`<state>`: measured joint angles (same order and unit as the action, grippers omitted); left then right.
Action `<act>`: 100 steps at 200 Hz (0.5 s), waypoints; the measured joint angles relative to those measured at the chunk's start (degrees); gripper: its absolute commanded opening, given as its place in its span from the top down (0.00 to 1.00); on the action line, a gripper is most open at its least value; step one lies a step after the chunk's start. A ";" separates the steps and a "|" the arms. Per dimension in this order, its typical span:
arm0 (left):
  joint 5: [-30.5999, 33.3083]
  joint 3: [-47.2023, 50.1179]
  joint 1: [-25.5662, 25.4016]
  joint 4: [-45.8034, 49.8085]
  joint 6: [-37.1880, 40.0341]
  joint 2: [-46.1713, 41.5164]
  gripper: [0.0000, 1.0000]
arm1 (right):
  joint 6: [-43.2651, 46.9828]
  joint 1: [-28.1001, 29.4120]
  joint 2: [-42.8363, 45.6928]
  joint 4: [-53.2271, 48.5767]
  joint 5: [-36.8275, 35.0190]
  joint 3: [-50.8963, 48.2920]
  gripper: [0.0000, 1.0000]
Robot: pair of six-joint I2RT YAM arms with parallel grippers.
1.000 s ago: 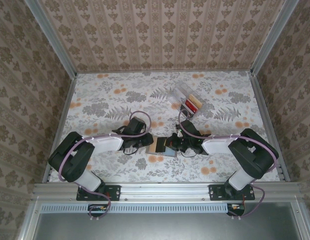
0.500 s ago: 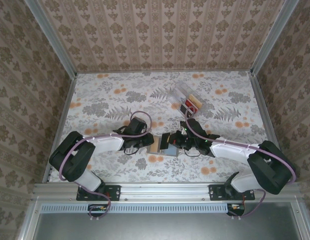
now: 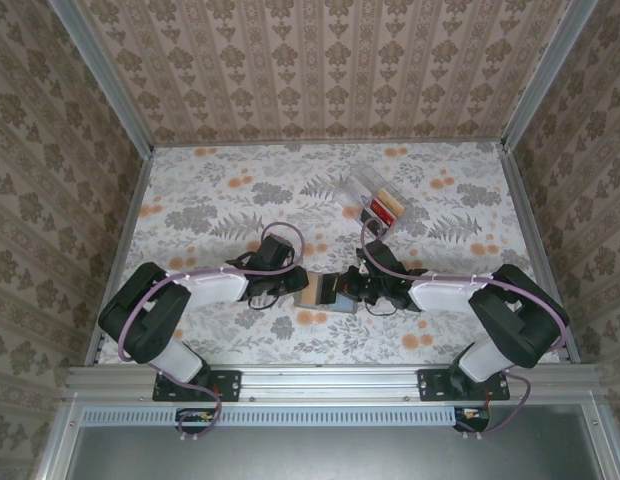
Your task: Put the credit cards into the card holder
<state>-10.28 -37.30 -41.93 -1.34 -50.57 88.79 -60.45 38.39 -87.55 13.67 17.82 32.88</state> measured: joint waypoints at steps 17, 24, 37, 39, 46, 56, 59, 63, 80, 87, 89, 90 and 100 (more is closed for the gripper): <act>0.00 -0.17 0.00 0.07 0.00 0.13 0.73 | 0.00 0.00 -1.16 0.96 0.68 0.07 1.00; 0.00 -0.31 0.00 0.24 0.00 0.22 0.73 | 0.00 0.00 -1.64 1.36 0.94 0.15 1.00; 0.00 -0.37 -0.04 0.35 0.00 0.26 0.72 | -0.04 0.00 -2.51 2.12 1.60 0.39 1.00; 0.00 -0.37 -0.04 0.37 0.00 0.26 0.72 | -0.07 0.00 -2.62 2.25 1.70 0.44 1.00; 0.00 -0.42 -0.04 0.42 0.00 0.26 0.72 | -0.11 0.00 -2.99 2.75 2.10 0.57 1.00; 0.00 -0.42 -0.04 0.42 0.00 0.31 0.72 | -0.24 0.00 -3.32 3.02 2.40 0.81 1.00; 0.00 -0.44 -0.04 0.42 0.00 0.31 0.72 | -0.24 0.00 -3.39 3.13 2.45 0.87 1.00; 0.00 -0.46 -0.04 0.44 0.00 0.31 0.72 | -0.24 0.00 -3.50 3.17 2.56 0.94 1.00; 0.00 -0.52 -0.04 0.50 0.00 0.31 0.69 | -0.39 0.00 -4.26 3.63 3.10 1.53 1.00; 0.00 -0.52 -0.07 0.48 0.00 0.31 0.68 | -0.55 0.02 -4.79 3.98 3.43 1.88 1.00; 0.00 -0.52 -0.09 0.48 0.00 0.31 0.68 | -0.68 0.02 -4.96 4.02 3.52 2.01 1.00; -0.02 -0.52 -0.09 0.48 -0.02 0.31 0.68 | -0.70 0.02 -5.03 4.04 3.56 2.05 1.00; 0.00 -0.55 -0.11 0.46 0.00 0.31 0.67 | -0.92 0.13 -5.95 4.22 3.87 2.71 1.00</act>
<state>-10.28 -37.85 -42.04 -0.89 -50.57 89.10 -61.36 38.52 -93.49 17.89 21.69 35.59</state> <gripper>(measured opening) 0.318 0.063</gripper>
